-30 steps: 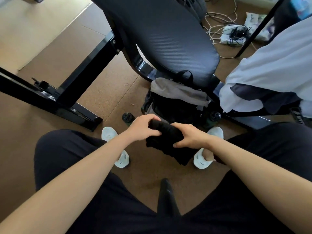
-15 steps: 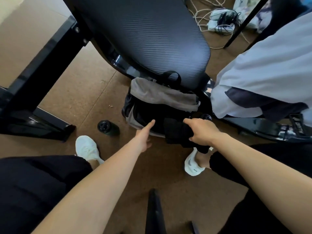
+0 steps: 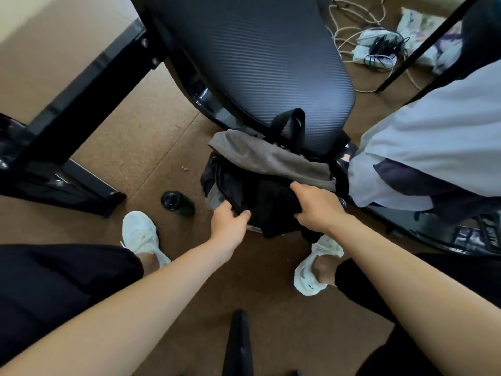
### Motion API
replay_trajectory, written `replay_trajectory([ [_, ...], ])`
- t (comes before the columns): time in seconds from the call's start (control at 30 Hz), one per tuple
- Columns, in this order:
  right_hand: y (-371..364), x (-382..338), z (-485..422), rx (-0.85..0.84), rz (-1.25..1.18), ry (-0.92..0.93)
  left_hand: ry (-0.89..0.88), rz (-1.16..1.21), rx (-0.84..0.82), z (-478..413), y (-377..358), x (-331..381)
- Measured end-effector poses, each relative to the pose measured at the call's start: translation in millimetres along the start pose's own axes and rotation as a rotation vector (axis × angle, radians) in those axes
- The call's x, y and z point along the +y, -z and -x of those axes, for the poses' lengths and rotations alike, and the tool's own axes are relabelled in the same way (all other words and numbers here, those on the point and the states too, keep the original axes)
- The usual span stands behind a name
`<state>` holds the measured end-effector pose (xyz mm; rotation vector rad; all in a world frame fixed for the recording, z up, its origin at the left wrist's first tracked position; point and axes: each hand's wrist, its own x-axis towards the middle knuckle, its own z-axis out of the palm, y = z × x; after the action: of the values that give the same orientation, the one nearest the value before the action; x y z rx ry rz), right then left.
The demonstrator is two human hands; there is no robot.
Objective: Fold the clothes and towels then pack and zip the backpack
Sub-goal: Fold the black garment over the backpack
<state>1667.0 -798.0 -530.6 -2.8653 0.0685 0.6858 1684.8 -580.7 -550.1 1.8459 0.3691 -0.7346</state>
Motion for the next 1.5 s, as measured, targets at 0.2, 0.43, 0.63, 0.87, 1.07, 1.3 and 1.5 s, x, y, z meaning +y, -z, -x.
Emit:
replay_trajectory([
  [0.2,24.3,-11.8,-8.1,0.108,-0.085,0.005,-0.085,-0.086,-0.064,47.3,39.5,29.7],
  [0.43,59.0,-18.9,-11.0,0.273,-0.189,-0.137,-0.116,-0.127,-0.131,97.0,85.9,14.5],
  [0.63,64.5,-38.1,-6.3,0.306,-0.132,-0.158,-0.094,-0.054,-0.055,113.9,105.8,2.6],
  [0.87,39.2,-88.0,13.4,0.236,0.051,0.126,-0.154,-0.037,-0.072,113.0,102.4,8.4],
  [1.07,5.3,-114.9,-12.0,0.217,0.175,0.069,-0.013,0.088,-0.019,106.7,105.5,-5.2],
  [1.3,-24.6,-117.1,-49.9,0.311,0.3,0.051,0.181,0.2,0.08,100.6,107.2,-28.1],
  [1.5,-61.5,-123.1,-69.6,0.138,0.309,-0.082,0.153,0.163,0.144,92.6,103.7,-31.4],
])
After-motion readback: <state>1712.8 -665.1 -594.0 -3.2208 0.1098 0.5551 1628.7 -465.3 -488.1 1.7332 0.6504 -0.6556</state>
